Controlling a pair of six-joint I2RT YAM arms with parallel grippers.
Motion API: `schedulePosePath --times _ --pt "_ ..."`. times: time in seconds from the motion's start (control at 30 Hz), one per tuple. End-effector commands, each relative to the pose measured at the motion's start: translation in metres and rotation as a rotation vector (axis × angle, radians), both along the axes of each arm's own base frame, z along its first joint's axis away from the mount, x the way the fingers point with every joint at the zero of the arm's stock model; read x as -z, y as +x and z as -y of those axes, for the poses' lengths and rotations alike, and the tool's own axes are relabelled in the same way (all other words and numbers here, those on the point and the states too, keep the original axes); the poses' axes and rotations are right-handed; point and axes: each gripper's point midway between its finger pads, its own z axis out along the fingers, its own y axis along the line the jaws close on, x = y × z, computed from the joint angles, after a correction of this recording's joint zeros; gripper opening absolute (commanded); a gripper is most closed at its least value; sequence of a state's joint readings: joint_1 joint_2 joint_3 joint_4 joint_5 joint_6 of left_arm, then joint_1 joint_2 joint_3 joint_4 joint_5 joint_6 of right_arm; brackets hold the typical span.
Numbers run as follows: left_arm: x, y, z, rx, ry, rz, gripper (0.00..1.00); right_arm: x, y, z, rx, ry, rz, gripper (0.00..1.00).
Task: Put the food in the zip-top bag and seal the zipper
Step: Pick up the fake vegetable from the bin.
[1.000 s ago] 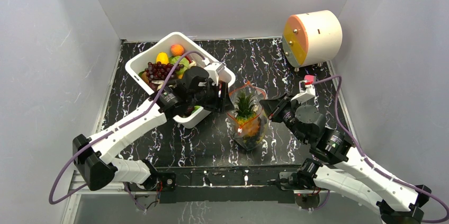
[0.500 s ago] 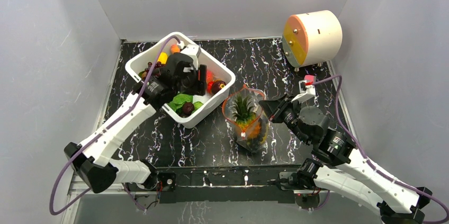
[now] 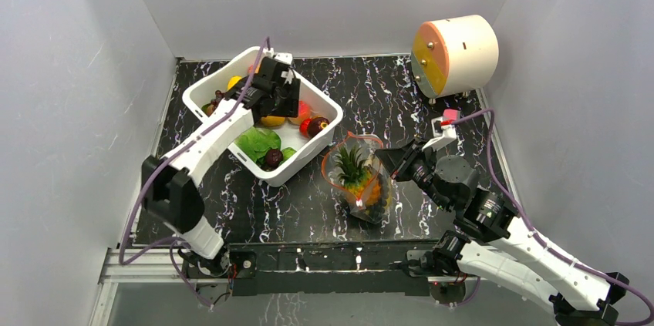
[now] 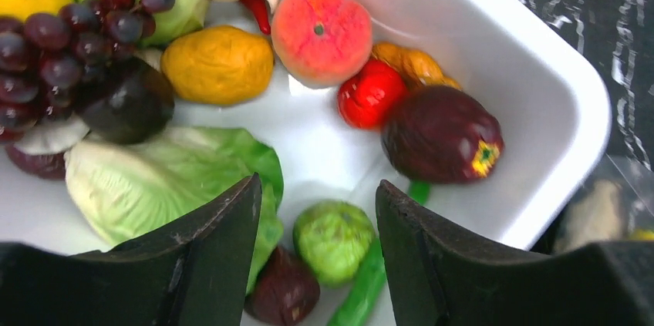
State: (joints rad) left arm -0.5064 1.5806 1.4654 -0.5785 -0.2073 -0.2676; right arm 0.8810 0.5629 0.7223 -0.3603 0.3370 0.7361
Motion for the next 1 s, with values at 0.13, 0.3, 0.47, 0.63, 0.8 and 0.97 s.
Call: schedulePosePath --times 0.13,0.3,0.47,0.63,0.8,0.97 --pt "0.013 0.069 -0.011 -0.044 0.058 0.078 0.54 -0.052 -0.002 0.002 -0.011 0.101 0.117 0.00" --pt "0.034 0.103 -0.027 -0.067 0.078 0.064 0.54 -0.047 -0.002 -0.002 -0.022 0.099 0.107 0.00" --pt "0.053 0.126 -0.018 0.001 0.076 0.044 0.56 -0.047 0.001 -0.005 -0.023 0.090 0.104 0.00" --pt "0.071 0.139 -0.018 0.007 0.085 0.008 0.55 -0.052 0.005 -0.009 -0.022 0.074 0.115 0.00" --pt "0.078 0.151 -0.020 0.013 0.091 0.011 0.55 -0.051 0.005 -0.010 -0.024 0.071 0.116 0.00" --pt "0.079 0.155 -0.025 0.011 0.117 0.017 0.39 -0.047 0.003 -0.007 -0.024 0.086 0.108 0.00"
